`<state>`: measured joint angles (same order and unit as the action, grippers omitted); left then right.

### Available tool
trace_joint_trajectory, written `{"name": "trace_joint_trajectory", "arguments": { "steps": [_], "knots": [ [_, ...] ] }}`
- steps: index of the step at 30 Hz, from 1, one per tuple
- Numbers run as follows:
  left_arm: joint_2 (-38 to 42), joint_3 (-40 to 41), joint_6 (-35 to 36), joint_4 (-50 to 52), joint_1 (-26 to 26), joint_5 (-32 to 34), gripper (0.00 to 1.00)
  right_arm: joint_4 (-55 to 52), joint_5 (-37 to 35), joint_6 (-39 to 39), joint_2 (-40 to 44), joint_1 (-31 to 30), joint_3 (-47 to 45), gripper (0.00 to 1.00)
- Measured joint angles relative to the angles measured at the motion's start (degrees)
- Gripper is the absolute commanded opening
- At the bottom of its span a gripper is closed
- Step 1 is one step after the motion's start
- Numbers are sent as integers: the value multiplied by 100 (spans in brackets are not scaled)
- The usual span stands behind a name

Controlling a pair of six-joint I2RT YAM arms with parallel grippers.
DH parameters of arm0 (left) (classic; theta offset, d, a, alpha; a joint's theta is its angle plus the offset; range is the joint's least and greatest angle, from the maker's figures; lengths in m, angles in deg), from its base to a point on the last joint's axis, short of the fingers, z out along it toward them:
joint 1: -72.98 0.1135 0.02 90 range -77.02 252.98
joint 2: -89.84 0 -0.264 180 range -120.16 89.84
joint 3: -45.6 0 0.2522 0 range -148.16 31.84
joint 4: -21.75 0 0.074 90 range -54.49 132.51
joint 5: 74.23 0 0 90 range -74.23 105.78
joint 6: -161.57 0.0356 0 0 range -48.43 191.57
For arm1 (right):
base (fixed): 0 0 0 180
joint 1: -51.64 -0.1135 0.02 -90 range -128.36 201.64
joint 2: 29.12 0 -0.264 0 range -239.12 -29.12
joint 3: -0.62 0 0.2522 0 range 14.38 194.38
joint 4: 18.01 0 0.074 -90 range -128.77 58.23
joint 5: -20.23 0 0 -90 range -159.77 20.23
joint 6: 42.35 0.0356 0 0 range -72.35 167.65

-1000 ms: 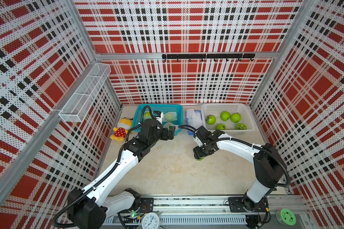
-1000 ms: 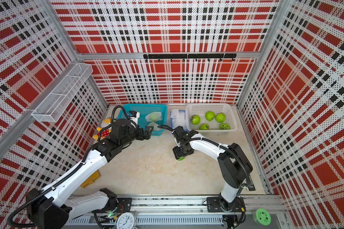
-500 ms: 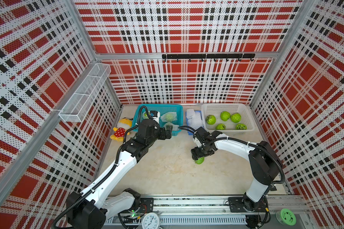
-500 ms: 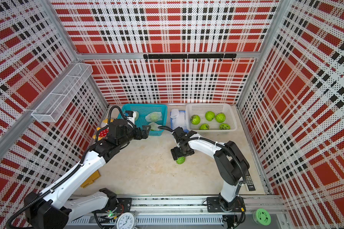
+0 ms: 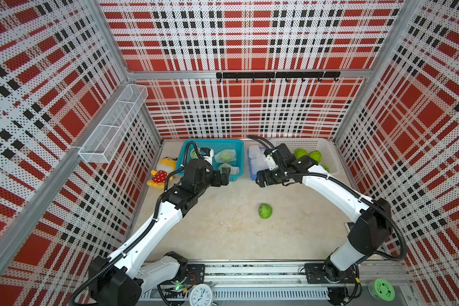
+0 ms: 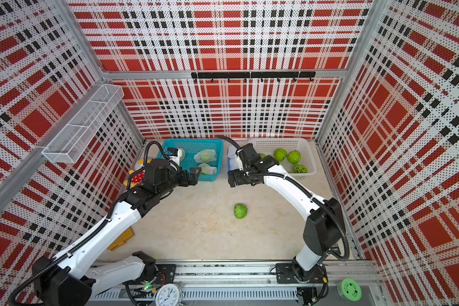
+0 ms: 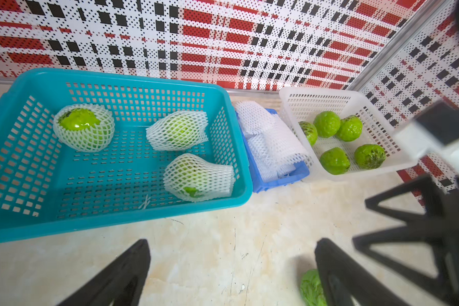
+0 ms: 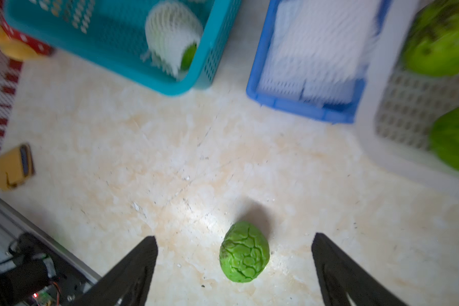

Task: Sleeve custard apples in foam nets
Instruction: Place the custard apple at the center of the board, then pick up the foam net from the storage box.

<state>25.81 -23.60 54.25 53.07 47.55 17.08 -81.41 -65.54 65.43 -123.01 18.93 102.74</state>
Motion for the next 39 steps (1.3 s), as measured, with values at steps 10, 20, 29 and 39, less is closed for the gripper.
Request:
{"name": "trace_joint_trajectory", "arguments": {
  "steps": [10,20,29,39],
  "knots": [
    [-455,-223,-46,-109,-48,-225,100,-503,-496,-44,-1443,610,2610,81],
    [-710,-376,-46,-321,-131,-262,100,-1102,-601,-170,-3045,610,3357,77],
    [-881,-376,-46,-431,-133,-267,99,-1189,-656,-229,-3314,610,3967,82],
    [-1019,-376,-46,-474,-133,-282,100,-758,-243,142,-4105,734,5394,77]
  ]
}}
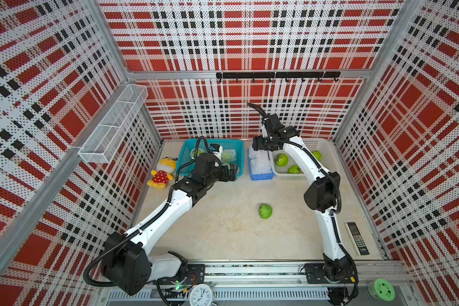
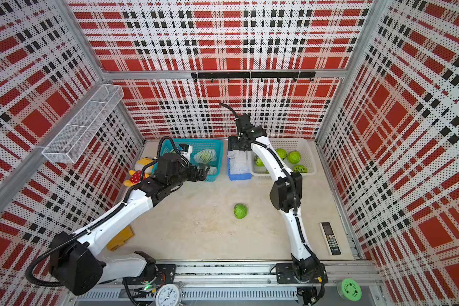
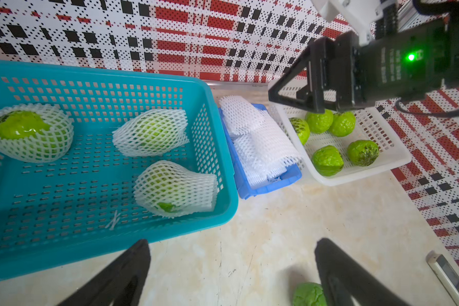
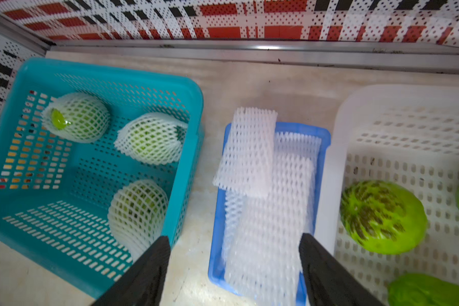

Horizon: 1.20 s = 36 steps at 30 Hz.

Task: Sleeve custard apples in foam nets
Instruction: Pick up the foam net from the storage box.

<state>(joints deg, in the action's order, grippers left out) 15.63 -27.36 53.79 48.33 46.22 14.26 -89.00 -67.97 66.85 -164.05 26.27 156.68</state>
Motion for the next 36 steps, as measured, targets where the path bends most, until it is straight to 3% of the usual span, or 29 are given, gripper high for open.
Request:
{"name": "trace_joint_trajectory", "arguments": {
  "steps": [13,21,36],
  "knots": [
    [-125,-107,2,-2,0,-44,100,203,387,472,-1034,157,258,67],
    [-125,-107,9,-2,0,-61,100,387,531,616,-1067,157,444,55],
    [-37,-107,50,7,0,4,99,442,538,750,-1224,157,448,43]
  ]
}}
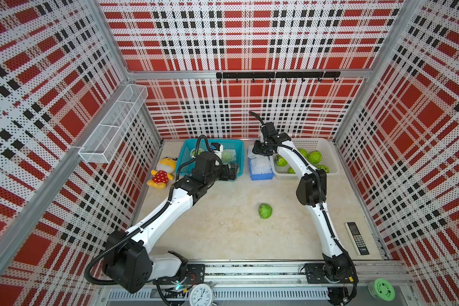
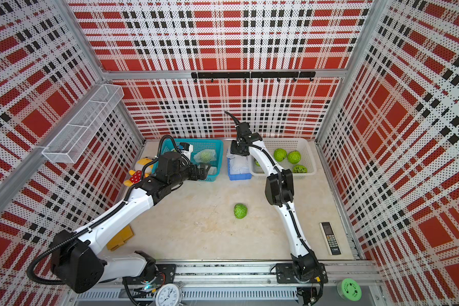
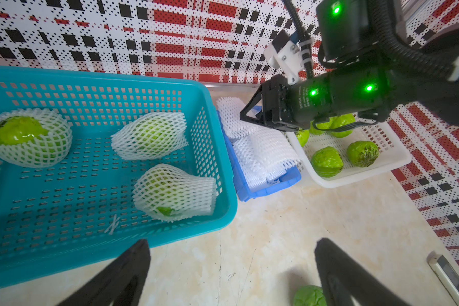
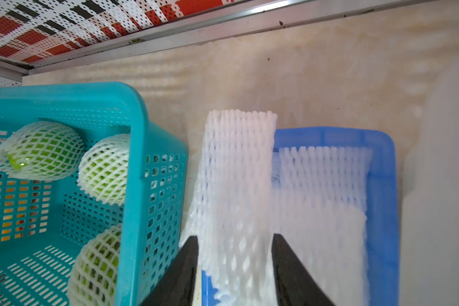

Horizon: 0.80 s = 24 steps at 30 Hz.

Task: Sleeve custard apples in foam nets
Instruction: Pick up the foam net from the storage box.

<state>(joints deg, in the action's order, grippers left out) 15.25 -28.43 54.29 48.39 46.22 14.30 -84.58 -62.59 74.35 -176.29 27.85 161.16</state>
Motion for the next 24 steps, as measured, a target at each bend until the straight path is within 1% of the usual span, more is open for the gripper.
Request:
{"name": "trace_joint_trajectory", "arguments": {
  "steps": [3,5,6,10,11,13,16,19,22,24],
  "knots": [
    [52,0,20,2,0,22,99,0,-13,17,-68,0,0,37],
    [74,0,35,2,2,26,99,4,-22,20,-85,0,0,30],
    [81,0,39,2,2,28,100,15,-28,33,-85,0,0,28],
    [83,0,63,4,4,33,99,92,-94,24,-83,0,-2,18],
    [83,0,68,7,4,33,100,120,-120,24,-83,0,-13,14],
    [83,2,74,7,4,33,99,153,-140,13,-81,0,-28,10],
    [83,7,74,4,4,33,99,227,-144,-13,9,0,-142,10],
    [85,15,74,4,4,31,100,422,-98,-22,297,0,-479,12],
    [87,15,61,2,4,22,99,787,35,-127,931,0,-1178,13],
    [87,15,46,0,4,0,100,1082,144,-225,1508,0,-1753,12]
  ]
}}
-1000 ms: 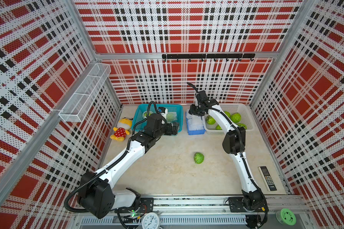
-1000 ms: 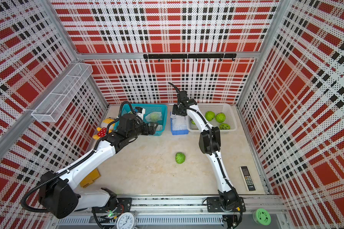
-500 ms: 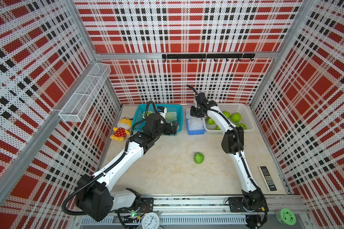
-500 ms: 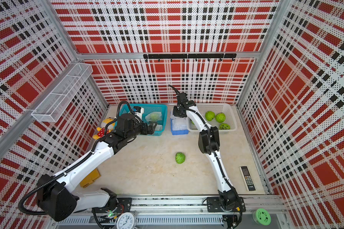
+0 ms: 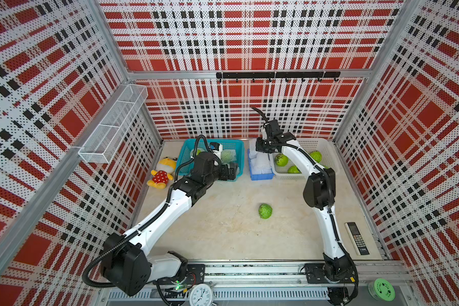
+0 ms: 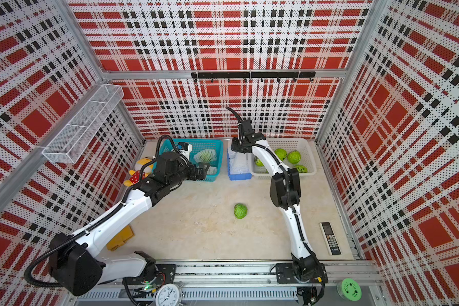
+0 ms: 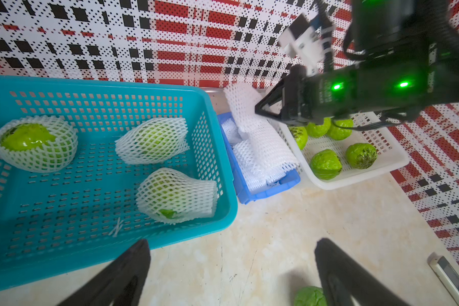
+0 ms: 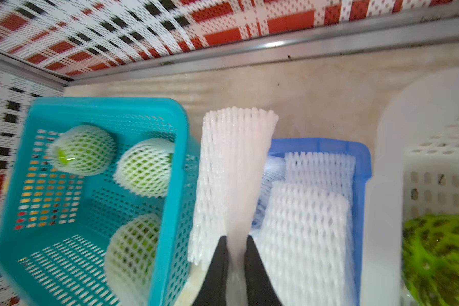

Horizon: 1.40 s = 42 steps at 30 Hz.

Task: Sleeve custard apples in foam nets
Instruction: Pick up the foam net from the storage box.

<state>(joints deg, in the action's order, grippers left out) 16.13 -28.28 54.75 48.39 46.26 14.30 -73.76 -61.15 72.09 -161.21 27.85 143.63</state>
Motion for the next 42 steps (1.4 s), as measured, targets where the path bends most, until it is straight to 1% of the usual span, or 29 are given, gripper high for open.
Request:
{"name": "trace_joint_trajectory", "arguments": {
  "steps": [3,5,7,10,14,16,17,21,23,27,32,36,39,42],
  "knots": [
    [7,0,-33,-2,2,-85,99,428,160,-221,1051,0,-852,12],
    [13,-4,-76,-2,20,-229,94,776,319,-396,1814,0,-1471,11],
    [17,-26,-101,0,61,-455,91,1102,520,-579,2570,0,-2162,9],
    [17,-129,-127,7,101,-986,90,1600,841,-901,3683,0,-3320,9],
    [72,-205,-251,-76,129,-2009,86,2155,1224,-1495,4979,-37,-5040,7],
    [103,-199,-337,-136,116,-2463,84,2468,1397,-1792,5458,-63,-5862,6],
    [114,-186,-378,-175,87,-2677,83,2651,1473,-1941,5694,-81,-6310,2],
    [155,-42,-511,-343,-103,-3141,78,3307,1768,-2406,6360,-149,-7667,0],
    [155,85,-651,-487,-225,-3281,75,3484,1810,-2566,6533,-184,-7984,0],
    [39,260,-1003,-833,-442,-3427,68,3816,1797,-2791,6636,-275,-8083,0],
    [-203,444,-1427,-1255,-693,-3407,68,4269,1679,-2820,6695,-343,-8159,1],
    [-232,614,-1707,-1537,-774,-3305,67,4393,1655,-2817,6693,-354,-8181,1],
    [-232,654,-1821,-1731,-778,-3154,62,4419,1652,-2817,6693,-358,-8181,1],
    [-256,651,-1926,-1923,-772,-3040,55,4446,1646,-2815,6690,-380,-8181,1]
  ]
}}
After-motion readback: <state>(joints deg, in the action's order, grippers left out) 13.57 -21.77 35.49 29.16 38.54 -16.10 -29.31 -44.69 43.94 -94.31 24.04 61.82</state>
